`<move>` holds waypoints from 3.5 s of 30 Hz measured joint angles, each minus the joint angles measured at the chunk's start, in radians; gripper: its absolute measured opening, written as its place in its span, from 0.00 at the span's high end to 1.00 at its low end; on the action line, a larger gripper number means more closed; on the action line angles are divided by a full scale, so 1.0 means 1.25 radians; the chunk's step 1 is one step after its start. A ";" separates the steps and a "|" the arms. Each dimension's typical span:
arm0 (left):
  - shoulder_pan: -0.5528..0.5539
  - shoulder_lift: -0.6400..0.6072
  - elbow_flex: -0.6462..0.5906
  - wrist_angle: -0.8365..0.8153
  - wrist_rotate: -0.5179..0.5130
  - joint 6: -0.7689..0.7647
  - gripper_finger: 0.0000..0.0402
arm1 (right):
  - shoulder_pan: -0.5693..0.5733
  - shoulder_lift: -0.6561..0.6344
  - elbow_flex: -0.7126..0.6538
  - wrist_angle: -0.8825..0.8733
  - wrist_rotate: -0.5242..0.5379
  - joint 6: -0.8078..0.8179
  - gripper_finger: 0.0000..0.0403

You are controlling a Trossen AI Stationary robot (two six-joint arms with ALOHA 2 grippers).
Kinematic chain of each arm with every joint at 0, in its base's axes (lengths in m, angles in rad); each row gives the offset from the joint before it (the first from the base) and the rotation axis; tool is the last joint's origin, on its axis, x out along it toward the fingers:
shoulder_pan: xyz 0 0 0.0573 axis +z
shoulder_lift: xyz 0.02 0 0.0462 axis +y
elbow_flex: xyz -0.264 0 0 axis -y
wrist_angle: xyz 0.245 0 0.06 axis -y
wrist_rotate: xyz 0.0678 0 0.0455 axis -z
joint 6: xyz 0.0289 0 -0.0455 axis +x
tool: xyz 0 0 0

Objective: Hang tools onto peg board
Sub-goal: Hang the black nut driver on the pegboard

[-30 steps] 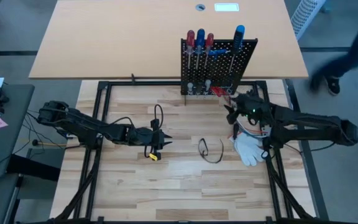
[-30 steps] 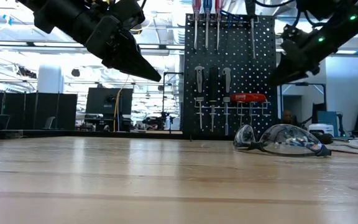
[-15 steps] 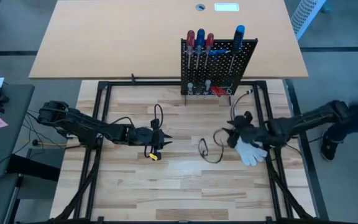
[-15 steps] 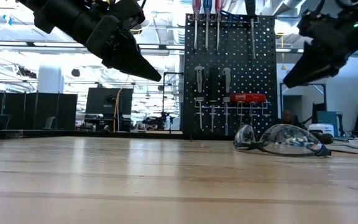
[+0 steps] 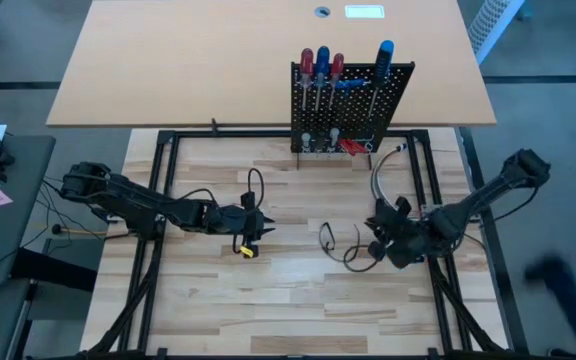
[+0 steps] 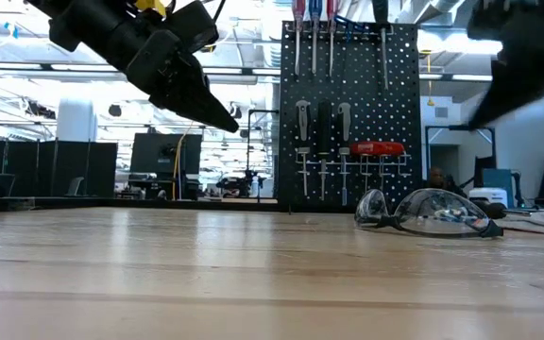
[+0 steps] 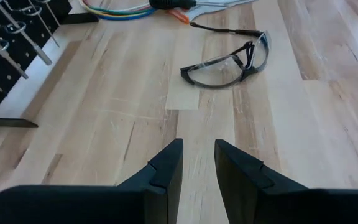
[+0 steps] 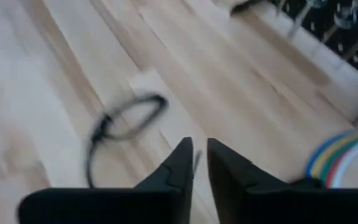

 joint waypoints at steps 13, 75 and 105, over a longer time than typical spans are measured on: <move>-0.002 0.000 0.000 -0.008 0.000 -0.003 0.78 | -0.118 0.077 0.001 -0.367 -0.120 0.356 0.79; -0.027 0.000 0.000 -0.012 0.000 -0.024 0.78 | -0.458 0.025 -0.155 0.237 -0.143 -0.062 0.73; 0.065 0.395 0.075 0.937 0.234 0.171 0.68 | -0.192 0.094 -0.211 1.575 -0.171 -1.092 0.73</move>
